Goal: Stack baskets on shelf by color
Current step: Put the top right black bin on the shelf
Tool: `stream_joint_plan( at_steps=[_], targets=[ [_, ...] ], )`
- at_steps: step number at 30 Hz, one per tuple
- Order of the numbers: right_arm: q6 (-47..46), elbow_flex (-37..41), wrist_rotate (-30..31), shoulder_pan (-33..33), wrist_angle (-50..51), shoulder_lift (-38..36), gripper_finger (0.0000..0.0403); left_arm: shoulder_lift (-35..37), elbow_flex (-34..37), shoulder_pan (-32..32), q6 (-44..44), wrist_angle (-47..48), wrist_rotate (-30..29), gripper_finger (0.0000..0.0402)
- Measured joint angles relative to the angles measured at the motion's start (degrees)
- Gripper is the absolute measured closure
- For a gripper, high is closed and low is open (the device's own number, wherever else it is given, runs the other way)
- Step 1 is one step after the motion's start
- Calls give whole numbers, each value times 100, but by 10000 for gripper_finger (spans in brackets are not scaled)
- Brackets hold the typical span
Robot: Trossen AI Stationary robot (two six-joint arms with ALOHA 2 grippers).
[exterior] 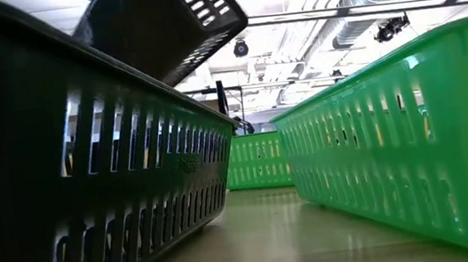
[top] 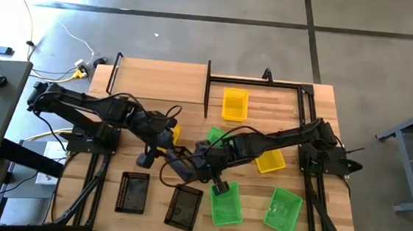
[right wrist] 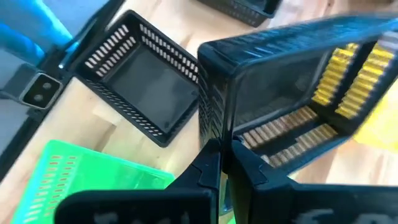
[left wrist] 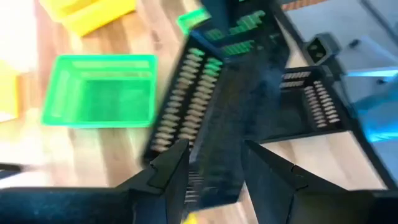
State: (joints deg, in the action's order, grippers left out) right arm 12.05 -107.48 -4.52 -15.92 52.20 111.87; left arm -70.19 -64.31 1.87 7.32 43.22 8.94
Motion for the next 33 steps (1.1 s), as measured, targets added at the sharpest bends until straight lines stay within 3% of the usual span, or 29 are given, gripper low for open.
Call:
stream_joint_plan(
  at_steps=[24,33],
  targets=[
    [91,0,364,28,-353,0,403,-66,2,2,338,28,241,290],
    [-318,0,447,39,-311,0,403,-66,2,9,549,55,306,380]
  ],
)
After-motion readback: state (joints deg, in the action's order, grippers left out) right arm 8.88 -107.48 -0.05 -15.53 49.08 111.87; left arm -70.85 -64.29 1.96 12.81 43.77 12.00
